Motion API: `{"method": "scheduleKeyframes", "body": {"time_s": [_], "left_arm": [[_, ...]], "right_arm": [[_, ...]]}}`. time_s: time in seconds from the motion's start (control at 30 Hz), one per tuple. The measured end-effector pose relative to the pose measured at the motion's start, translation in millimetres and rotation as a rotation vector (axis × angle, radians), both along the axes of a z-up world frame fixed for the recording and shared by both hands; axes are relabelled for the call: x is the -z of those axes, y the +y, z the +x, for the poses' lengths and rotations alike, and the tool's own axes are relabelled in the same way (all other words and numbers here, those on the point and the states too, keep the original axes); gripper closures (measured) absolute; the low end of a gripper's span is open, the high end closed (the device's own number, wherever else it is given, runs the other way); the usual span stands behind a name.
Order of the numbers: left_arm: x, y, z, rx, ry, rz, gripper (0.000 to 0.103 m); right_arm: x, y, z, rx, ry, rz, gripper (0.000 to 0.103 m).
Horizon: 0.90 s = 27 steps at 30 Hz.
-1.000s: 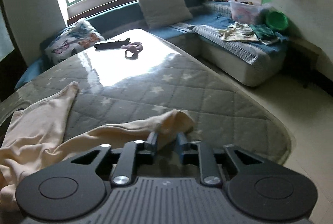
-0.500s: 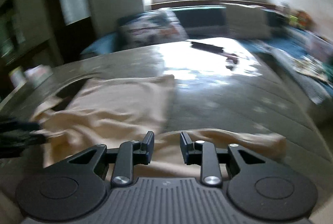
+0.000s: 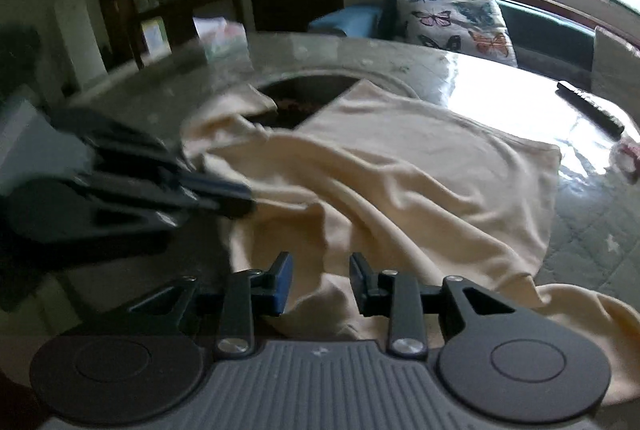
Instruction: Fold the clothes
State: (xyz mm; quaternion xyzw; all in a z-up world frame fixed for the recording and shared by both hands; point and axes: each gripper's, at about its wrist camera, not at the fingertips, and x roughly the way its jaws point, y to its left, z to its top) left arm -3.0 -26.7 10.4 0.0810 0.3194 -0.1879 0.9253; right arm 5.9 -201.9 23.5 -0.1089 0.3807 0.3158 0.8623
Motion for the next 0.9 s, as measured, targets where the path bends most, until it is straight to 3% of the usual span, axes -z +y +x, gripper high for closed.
{"method": "scheduleKeyframes", "body": {"time_s": [0.03, 0.1, 0.23, 0.27, 0.3, 0.33, 0.4, 0.47, 0.5, 0.53, 0.57, 0.6, 0.9], "left_arm": [[-1, 1, -3, 0.001, -0.001, -0.002, 0.101], [-3, 2, -7, 0.009, -0.003, 0.001, 0.101], [-7, -2, -6, 0.012, -0.022, 0.014, 0.094], [-7, -4, -4, 0.012, -0.025, 0.015, 0.082], [-7, -7, -2, 0.013, -0.027, 0.016, 0.061], [-6, -9, 1, 0.013, -0.029, 0.018, 0.052], [-5, -14, 4, 0.03, -0.029, 0.022, 0.05], [-2, -18, 8, 0.05, -0.024, 0.025, 0.05], [1, -20, 11, 0.058, -0.017, 0.027, 0.057], [3, -21, 13, 0.063, -0.004, 0.027, 0.067], [6, -20, 15, 0.066, 0.015, 0.024, 0.09], [9, -19, 15, 0.067, 0.033, 0.017, 0.097], [4, 7, -35, 0.112, 0.017, 0.039, 0.101]], "right_arm": [[3, 0, -1, 0.002, 0.002, -0.014, 0.075], [8, -2, -4, 0.004, 0.01, -0.034, 0.09], [4, -11, -16, 0.004, -0.003, -0.038, 0.096], [3, -13, -18, 0.003, -0.006, -0.035, 0.097], [1, -13, -19, 0.001, -0.008, -0.033, 0.097], [0, -14, -19, 0.0, -0.011, -0.031, 0.097], [-2, -14, -20, -0.004, -0.011, -0.028, 0.098], [-5, -15, -23, -0.012, -0.013, -0.022, 0.098], [-6, -16, -24, -0.017, -0.014, -0.018, 0.098], [-8, -17, -26, -0.022, -0.014, -0.014, 0.098], [-9, -17, -27, -0.028, -0.018, -0.014, 0.098], [-10, -17, -29, -0.034, -0.023, -0.017, 0.098], [-22, -26, -49, -0.15, 0.019, -0.001, 0.095]]}}
